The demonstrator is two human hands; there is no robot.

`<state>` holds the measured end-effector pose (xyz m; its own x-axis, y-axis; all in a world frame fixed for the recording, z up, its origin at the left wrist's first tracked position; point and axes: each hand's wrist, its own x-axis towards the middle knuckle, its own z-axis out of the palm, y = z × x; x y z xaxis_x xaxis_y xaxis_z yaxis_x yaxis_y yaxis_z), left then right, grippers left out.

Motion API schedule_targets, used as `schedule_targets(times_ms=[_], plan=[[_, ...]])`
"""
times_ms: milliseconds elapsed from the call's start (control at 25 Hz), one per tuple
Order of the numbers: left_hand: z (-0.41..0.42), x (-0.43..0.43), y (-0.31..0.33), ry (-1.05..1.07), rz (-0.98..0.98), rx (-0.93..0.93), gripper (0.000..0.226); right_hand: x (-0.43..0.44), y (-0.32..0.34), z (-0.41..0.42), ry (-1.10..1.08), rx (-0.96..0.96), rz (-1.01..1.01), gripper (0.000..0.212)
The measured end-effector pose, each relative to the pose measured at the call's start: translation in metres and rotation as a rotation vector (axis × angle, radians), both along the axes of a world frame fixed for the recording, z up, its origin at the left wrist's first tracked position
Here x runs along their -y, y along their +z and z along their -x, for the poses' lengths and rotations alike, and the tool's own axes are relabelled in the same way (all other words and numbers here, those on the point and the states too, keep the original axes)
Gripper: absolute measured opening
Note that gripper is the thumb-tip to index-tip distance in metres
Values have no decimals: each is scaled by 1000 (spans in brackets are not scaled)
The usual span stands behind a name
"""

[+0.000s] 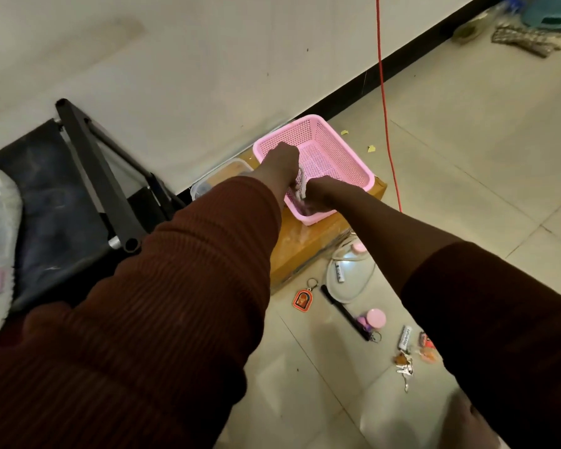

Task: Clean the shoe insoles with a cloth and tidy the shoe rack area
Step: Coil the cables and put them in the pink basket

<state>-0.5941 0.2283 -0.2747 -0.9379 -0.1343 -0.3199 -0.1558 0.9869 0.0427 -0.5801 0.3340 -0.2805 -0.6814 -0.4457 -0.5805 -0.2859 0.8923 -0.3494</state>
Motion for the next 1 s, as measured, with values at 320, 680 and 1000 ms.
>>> schedule_targets(times_ms=[320, 680, 1000], plan=[[-35, -2, 14, 121, -165, -232, 23, -12, 12, 0, -42, -369, 130, 23], [-177, -99, -10, 94, -324, -181, 29, -103, 8, -111, -320, -306, 386, 13], [-208, -102, -104, 298, -434, 60, 31, -126, -112, -153, -255, -34, 27, 20]])
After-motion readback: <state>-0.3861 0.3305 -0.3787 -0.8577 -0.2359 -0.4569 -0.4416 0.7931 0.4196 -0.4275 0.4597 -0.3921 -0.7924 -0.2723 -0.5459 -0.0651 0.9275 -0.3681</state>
